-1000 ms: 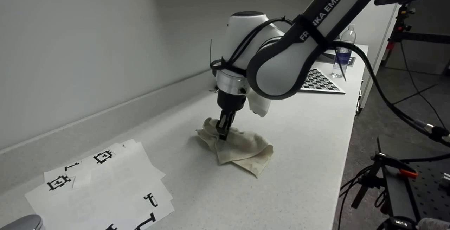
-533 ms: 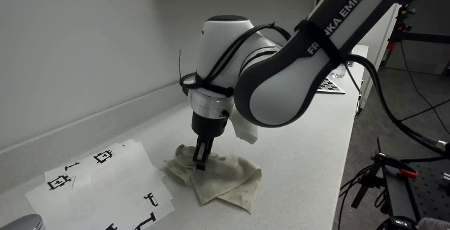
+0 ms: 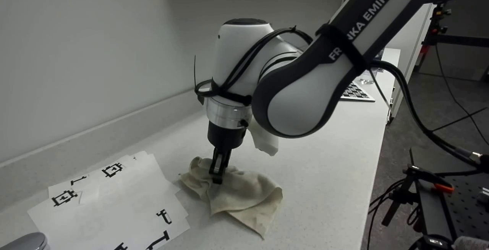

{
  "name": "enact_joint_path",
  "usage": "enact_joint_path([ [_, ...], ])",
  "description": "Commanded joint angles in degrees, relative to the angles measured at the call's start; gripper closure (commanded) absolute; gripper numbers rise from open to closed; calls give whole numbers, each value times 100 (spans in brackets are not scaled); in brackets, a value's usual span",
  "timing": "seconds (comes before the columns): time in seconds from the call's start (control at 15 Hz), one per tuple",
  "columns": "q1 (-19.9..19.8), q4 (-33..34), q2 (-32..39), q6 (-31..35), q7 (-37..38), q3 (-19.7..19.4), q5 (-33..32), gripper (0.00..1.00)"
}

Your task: Wipe the countertop with the towel

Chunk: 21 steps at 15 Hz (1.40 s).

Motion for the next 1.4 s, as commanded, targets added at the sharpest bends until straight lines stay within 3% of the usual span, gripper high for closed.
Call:
enact_joint_path([
  [0.0, -283, -120, -127, 156, -64, -31, 220, 98],
  [0.4, -688, -458, -323, 422, 110, -278, 453, 98],
  [0.87, -897, -1011, -528, 960, 453, -620, 555, 98],
  [1.33, -650, -852, -488, 832, 401, -517, 456, 98],
])
